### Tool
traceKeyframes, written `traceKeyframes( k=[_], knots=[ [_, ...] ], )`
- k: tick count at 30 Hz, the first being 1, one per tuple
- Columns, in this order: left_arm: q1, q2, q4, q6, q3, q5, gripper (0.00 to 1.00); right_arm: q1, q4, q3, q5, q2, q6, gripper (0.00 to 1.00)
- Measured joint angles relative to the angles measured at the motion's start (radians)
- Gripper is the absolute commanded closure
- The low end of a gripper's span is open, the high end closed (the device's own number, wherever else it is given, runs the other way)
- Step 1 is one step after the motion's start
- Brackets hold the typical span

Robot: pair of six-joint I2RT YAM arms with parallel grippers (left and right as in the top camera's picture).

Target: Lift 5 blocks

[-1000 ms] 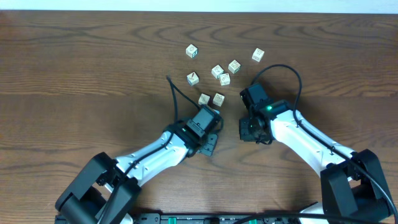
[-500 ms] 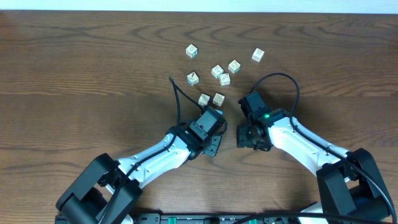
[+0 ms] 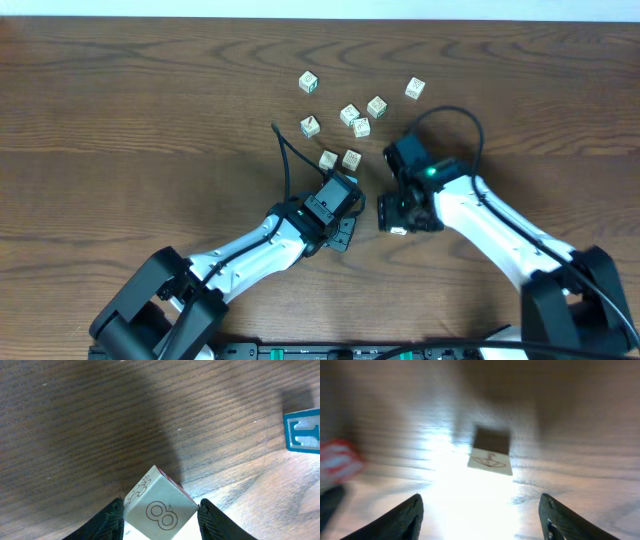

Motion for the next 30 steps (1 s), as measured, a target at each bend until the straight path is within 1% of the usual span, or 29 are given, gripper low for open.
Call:
traceKeyframes(
  k=[3,4,6,9,12,15,17,23,25,26,27,30],
  knots=[
    [0.0,-0.012,0.0,0.0,0.0,0.0,0.48,-0.031,-0.043,0.08,0.002,-0.05,-0.027,0.08],
    [0.0,-0.016,0.0,-0.002,0.0,0.0,0.45,-0.046,-0.047,0.105,0.004,-0.066,-0.042,0.05],
    [0.0,-0.018,0.006,-0.012,0.0,0.002,0.42,-0.073,-0.039,0.137,0.012,-0.085,-0.06,0.04],
    [0.0,-0.018,0.03,-0.026,0.0,0.009,0.39,-0.135,0.013,0.154,0.024,-0.091,-0.096,0.05],
    [0.0,-0.018,0.066,-0.044,0.0,0.028,0.4,-0.214,0.064,0.154,0.031,-0.075,-0.127,0.1],
    [0.0,-0.018,0.105,-0.058,0.0,0.052,0.47,-0.283,0.1,0.156,0.026,-0.045,-0.148,0.14],
    [0.0,-0.018,0.124,-0.068,0.0,0.07,0.48,-0.322,0.103,0.165,0.011,-0.014,-0.161,0.18],
    [0.0,-0.018,0.127,-0.077,0.0,0.093,0.49,-0.356,0.14,0.179,-0.022,0.05,-0.195,0.31],
    [0.0,-0.018,0.128,-0.083,0.0,0.096,0.49,-0.355,0.177,0.179,-0.029,0.054,-0.204,0.43],
    [0.0,-0.018,0.128,-0.084,0.0,0.097,0.49,-0.355,0.206,0.181,-0.032,0.056,-0.203,0.47],
    [0.0,-0.018,0.128,-0.086,0.0,0.1,0.49,-0.355,0.225,0.183,-0.034,0.059,-0.209,0.47],
    [0.004,-0.018,0.128,-0.09,0.0,0.107,0.48,-0.355,0.278,0.193,-0.039,0.08,-0.213,0.41]
  ],
)
